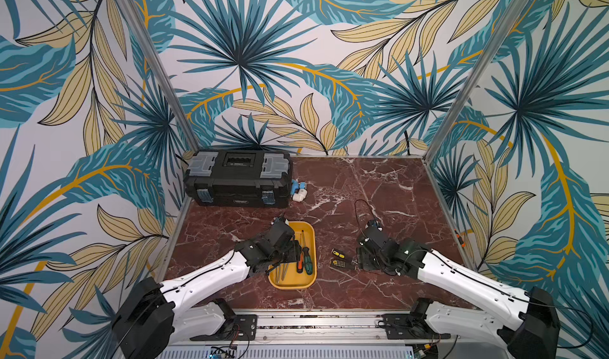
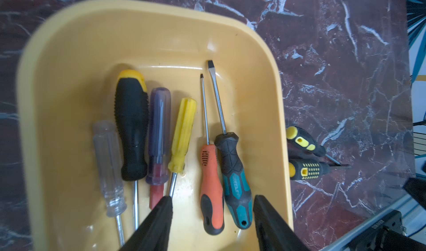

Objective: Put the screwdriver on the desktop into the storage box
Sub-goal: Pick up the screwdriver from the center of the board.

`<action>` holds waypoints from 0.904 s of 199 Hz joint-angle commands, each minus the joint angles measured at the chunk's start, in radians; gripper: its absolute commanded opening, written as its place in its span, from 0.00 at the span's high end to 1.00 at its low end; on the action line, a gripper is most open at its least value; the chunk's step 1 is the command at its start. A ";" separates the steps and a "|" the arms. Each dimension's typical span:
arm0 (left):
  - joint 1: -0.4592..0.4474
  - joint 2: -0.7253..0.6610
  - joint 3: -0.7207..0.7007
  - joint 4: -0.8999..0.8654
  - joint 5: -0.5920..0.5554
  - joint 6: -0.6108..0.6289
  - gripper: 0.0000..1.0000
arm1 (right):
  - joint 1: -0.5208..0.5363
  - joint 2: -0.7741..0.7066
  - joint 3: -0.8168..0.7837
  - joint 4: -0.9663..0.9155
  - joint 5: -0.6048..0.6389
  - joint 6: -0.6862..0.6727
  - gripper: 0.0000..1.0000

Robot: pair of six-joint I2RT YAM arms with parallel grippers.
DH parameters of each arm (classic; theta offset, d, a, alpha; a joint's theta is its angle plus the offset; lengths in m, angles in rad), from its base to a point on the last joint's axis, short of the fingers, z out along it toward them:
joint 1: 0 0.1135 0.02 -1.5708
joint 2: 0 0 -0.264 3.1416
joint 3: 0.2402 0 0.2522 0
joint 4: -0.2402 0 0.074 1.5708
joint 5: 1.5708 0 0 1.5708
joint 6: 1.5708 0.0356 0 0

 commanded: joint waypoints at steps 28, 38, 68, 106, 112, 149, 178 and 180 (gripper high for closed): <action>-0.002 -0.161 0.114 -0.119 -0.077 0.025 0.39 | -0.002 0.077 -0.018 0.045 -0.124 -0.044 0.28; -0.003 -0.189 0.117 -0.114 -0.076 0.020 0.39 | -0.002 0.100 -0.023 0.068 -0.143 -0.053 0.30; -0.001 -0.251 0.104 -0.066 -0.062 0.001 0.38 | -0.002 0.196 -0.016 0.118 -0.166 -0.072 0.33; -0.001 -0.265 0.098 -0.048 -0.048 -0.001 0.38 | -0.002 0.273 0.040 0.160 -0.128 -0.096 0.33; 0.000 -0.265 0.096 -0.046 -0.044 -0.002 0.38 | -0.002 0.287 0.051 0.171 -0.142 -0.104 0.33; -0.001 -0.265 0.081 -0.030 -0.034 -0.003 0.38 | -0.002 0.402 0.116 0.186 -0.168 -0.128 0.33; 0.000 -0.262 0.075 -0.015 -0.013 0.004 0.38 | -0.034 0.470 0.146 0.188 -0.164 -0.140 0.33; 0.000 -0.262 0.075 -0.015 -0.011 0.004 0.38 | -0.036 0.474 0.148 0.188 -0.162 -0.140 0.33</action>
